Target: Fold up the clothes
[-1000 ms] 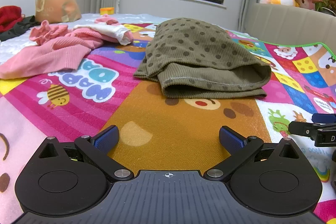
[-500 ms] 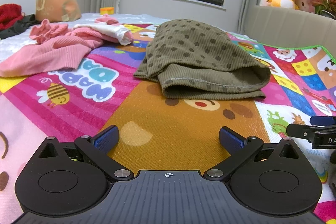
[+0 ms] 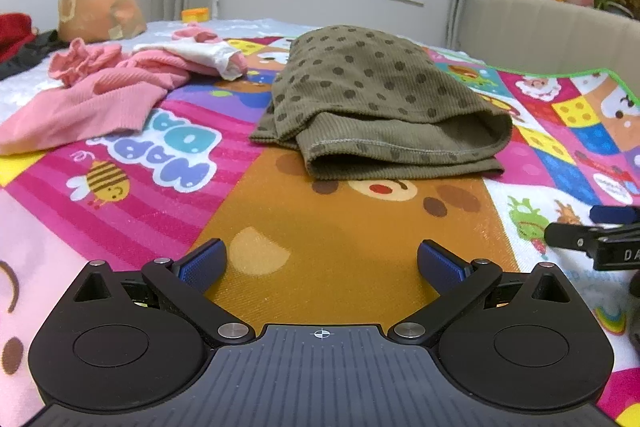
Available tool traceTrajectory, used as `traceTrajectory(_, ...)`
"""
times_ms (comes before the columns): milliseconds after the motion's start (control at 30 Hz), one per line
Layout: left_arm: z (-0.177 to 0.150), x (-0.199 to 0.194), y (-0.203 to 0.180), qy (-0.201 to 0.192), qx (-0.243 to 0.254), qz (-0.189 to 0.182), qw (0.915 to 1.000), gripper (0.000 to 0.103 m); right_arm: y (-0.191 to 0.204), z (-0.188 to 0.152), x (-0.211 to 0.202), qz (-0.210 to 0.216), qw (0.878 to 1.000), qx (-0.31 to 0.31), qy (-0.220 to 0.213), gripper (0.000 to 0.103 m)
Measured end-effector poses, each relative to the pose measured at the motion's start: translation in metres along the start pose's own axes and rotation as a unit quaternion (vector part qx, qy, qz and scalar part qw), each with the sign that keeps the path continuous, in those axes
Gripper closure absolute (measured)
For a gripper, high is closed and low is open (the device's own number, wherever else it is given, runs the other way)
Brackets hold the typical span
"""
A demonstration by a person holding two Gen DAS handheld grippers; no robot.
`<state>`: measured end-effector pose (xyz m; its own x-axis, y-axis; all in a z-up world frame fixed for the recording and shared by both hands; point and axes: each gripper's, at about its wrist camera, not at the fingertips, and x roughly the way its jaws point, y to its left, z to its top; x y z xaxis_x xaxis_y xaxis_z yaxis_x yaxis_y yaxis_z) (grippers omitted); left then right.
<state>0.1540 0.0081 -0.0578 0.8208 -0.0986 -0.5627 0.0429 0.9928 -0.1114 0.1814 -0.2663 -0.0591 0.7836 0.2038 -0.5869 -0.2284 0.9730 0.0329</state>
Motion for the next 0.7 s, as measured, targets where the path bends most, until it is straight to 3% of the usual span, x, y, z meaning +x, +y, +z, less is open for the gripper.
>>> traceTrajectory(700,-0.0013,0.0014,-0.0035,-0.002,0.006,0.008,0.9999,0.0,0.0003,0.0003,0.0004,0.005,1.0,-0.002,0.003,0.0)
